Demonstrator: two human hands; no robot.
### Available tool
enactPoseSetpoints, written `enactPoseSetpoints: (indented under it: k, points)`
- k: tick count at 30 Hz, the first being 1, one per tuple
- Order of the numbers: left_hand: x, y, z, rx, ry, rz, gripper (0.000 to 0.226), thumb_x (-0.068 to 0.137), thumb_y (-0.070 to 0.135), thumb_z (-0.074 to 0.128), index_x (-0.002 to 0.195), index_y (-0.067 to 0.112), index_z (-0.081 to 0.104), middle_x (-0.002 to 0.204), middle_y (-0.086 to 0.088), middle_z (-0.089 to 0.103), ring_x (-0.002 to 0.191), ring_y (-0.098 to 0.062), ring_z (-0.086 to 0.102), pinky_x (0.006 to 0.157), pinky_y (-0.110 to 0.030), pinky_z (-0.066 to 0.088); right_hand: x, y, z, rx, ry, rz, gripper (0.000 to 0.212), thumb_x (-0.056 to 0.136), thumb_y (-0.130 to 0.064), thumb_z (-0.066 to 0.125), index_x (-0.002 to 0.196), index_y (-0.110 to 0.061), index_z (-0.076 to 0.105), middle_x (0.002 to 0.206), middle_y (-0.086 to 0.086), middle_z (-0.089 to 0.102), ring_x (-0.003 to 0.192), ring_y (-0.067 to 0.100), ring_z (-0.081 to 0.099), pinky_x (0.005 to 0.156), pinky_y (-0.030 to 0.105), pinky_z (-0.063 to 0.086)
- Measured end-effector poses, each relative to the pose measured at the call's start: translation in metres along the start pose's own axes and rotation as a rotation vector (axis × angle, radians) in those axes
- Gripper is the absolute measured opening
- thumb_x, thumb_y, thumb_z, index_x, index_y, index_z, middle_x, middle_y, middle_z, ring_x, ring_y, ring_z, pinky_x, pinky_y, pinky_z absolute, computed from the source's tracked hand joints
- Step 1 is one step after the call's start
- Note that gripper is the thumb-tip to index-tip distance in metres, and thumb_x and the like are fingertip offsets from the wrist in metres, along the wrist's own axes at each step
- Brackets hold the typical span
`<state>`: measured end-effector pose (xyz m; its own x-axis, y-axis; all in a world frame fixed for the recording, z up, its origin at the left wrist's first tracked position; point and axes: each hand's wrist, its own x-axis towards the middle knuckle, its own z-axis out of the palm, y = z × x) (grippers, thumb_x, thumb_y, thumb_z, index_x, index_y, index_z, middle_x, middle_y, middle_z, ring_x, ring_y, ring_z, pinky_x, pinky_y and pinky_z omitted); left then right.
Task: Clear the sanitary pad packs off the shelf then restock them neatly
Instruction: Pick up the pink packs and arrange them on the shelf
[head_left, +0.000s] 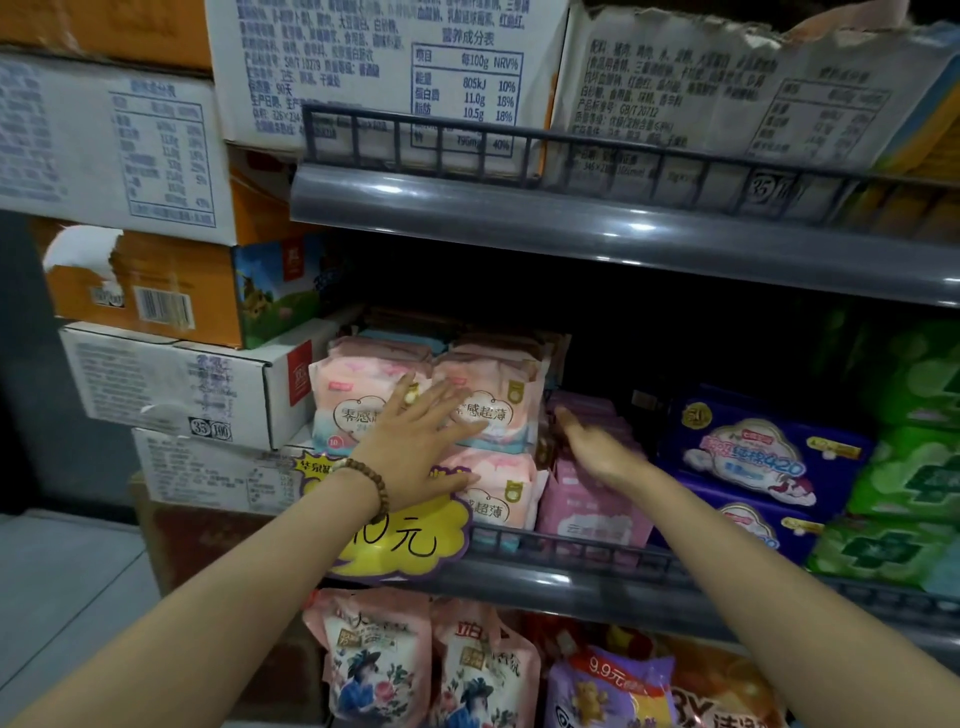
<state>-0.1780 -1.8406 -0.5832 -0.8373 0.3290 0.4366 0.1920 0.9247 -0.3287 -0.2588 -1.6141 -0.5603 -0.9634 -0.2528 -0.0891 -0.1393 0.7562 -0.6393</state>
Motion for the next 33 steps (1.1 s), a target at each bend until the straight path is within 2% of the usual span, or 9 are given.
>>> enactPoseSetpoints:
  k: [5, 8, 14, 17, 19, 22, 25, 29, 33]
  points:
    - [0.001, 0.0, 0.009, 0.021, 0.0, -0.005, 0.069, 0.082, 0.074, 0.023, 0.133, 0.037, 0.05, 0.152, -0.003, 0.034, 0.141, -0.025, 0.029, 0.112, -0.05, -0.006, 0.008, -0.015, 0.025, 0.169, -0.112, -0.027, 0.088, 0.078, -0.081, 0.022, 0.135, -0.021, 0.053, 0.142, 0.007, 0.05, 0.128, 0.025, 0.048, 0.11, 0.039, 0.034]
    - [0.001, -0.003, 0.006, 0.029, 0.074, -0.006, 0.068, 0.084, 0.073, 0.024, 0.136, 0.034, 0.045, 0.146, -0.004, 0.043, 0.138, -0.027, 0.035, 0.113, -0.05, 0.001, 0.002, -0.016, 0.018, 0.162, -0.06, -0.084, 0.071, 0.091, -0.067, 0.032, 0.14, -0.017, 0.044, 0.142, 0.005, 0.047, 0.13, 0.025, 0.045, 0.097, 0.028, 0.034]
    - [-0.017, -0.02, 0.007, -0.105, 0.242, -0.53, 0.089, 0.077, 0.082, 0.005, 0.149, 0.03, 0.014, 0.156, -0.007, 0.011, 0.144, -0.032, 0.003, 0.11, -0.051, -0.019, 0.002, -0.024, 0.018, 0.357, 0.045, -0.327, 0.091, 0.088, -0.044, 0.06, 0.153, -0.019, 0.002, 0.156, -0.001, 0.021, 0.142, 0.016, 0.026, 0.11, 0.024, 0.024]
    - [-0.015, -0.029, 0.019, -0.17, 0.132, -0.554, 0.097, 0.07, 0.084, 0.011, 0.149, 0.028, 0.022, 0.158, -0.012, 0.009, 0.143, -0.034, -0.012, 0.111, -0.055, -0.013, 0.008, -0.039, 0.041, 0.167, -0.062, -0.343, 0.063, 0.087, -0.055, 0.056, 0.124, -0.005, 0.048, 0.126, -0.002, 0.044, 0.116, -0.002, 0.049, 0.095, 0.017, 0.038]
    - [-0.012, -0.038, 0.021, -0.213, 0.136, -0.546, 0.082, 0.072, 0.075, 0.028, 0.138, 0.027, 0.034, 0.148, -0.019, 0.029, 0.142, -0.035, -0.002, 0.112, -0.064, 0.003, 0.013, -0.044, 0.055, 0.111, -0.081, -0.308, 0.062, 0.081, -0.07, 0.05, 0.102, -0.012, 0.055, 0.093, -0.003, 0.048, 0.087, 0.003, 0.061, 0.082, 0.019, 0.045]
    - [-0.013, -0.047, 0.024, -0.254, 0.152, -0.546, 0.07, 0.071, 0.069, 0.042, 0.126, 0.029, 0.029, 0.14, -0.022, 0.037, 0.14, -0.038, 0.007, 0.109, -0.067, 0.014, 0.014, -0.047, 0.051, 0.094, -0.055, -0.324, 0.085, 0.088, -0.062, 0.046, 0.144, 0.0, 0.028, 0.109, 0.003, 0.056, 0.113, 0.023, 0.055, 0.098, 0.03, 0.039]
    - [-0.018, -0.041, 0.015, -0.178, 0.149, -0.556, 0.077, 0.072, 0.071, 0.028, 0.134, 0.026, 0.034, 0.147, -0.018, 0.032, 0.142, -0.042, 0.009, 0.111, -0.062, 0.0, 0.003, -0.035, 0.033, 0.199, 0.065, -0.42, 0.076, 0.093, -0.043, 0.053, 0.151, -0.011, 0.016, 0.146, 0.007, 0.037, 0.135, 0.02, 0.037, 0.107, 0.026, 0.028]
    - [-0.011, -0.002, -0.006, -0.239, 0.319, -0.472, 0.071, 0.082, 0.066, 0.027, 0.137, 0.022, 0.035, 0.139, -0.017, 0.039, 0.14, -0.033, 0.014, 0.115, -0.05, 0.003, -0.026, 0.012, 0.002, 0.345, 0.288, -0.369, 0.063, 0.097, -0.035, 0.05, 0.151, -0.019, 0.022, 0.154, 0.0, 0.026, 0.142, 0.015, 0.024, 0.105, 0.018, 0.021]
    - [0.014, 0.063, -0.023, -0.431, 0.082, -0.252, 0.081, 0.083, 0.072, 0.006, 0.15, 0.026, 0.016, 0.157, -0.002, 0.016, 0.146, -0.02, 0.004, 0.119, -0.039, -0.002, -0.035, 0.063, -0.02, 0.36, 0.246, -0.086, 0.064, 0.099, -0.046, 0.038, 0.151, -0.013, 0.024, 0.156, 0.006, 0.027, 0.143, 0.023, 0.026, 0.113, 0.032, 0.023]
